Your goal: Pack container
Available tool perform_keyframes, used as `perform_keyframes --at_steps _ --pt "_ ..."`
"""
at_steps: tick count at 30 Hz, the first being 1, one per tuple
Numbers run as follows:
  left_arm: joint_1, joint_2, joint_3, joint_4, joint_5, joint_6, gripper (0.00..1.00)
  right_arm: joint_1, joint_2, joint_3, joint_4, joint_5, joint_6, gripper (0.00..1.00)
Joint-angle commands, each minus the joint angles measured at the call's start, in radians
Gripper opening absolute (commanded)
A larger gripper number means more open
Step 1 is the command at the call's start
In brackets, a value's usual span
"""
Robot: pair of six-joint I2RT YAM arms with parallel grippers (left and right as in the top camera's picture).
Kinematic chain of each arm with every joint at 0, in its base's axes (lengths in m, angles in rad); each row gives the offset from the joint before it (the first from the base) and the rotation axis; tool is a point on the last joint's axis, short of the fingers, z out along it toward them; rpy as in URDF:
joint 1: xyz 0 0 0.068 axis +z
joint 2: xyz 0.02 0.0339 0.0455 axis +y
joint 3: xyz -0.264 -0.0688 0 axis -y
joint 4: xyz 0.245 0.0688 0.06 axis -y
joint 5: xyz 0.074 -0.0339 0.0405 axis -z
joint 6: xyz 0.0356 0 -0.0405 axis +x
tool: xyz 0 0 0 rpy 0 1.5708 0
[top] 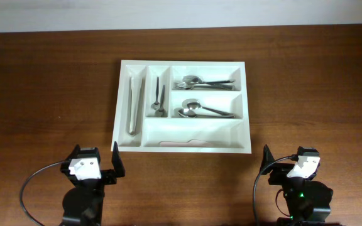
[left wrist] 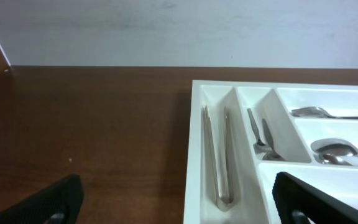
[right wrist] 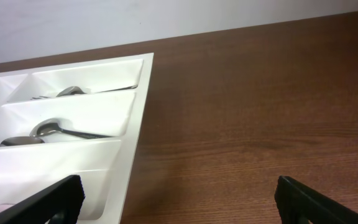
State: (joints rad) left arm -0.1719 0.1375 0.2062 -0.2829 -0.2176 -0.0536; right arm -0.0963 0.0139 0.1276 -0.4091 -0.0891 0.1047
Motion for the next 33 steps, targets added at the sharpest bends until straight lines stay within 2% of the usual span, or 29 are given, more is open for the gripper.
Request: perform_keyframes --at_steps 1,10,33 --pt "-0.004 -0.043 -0.042 0.005 -0.007 -0.003 0.99 0.005 -0.011 -0.008 0.004 -0.008 0.001 0.99" --pt "-0.004 -0.133 -0.119 0.009 -0.007 -0.003 0.99 0.005 -0.011 -0.008 0.004 -0.008 0.001 0.99" --pt "-0.004 -0.132 -0.119 0.012 -0.007 -0.003 0.99 0.005 -0.011 -0.008 0.003 -0.009 0.001 0.98"
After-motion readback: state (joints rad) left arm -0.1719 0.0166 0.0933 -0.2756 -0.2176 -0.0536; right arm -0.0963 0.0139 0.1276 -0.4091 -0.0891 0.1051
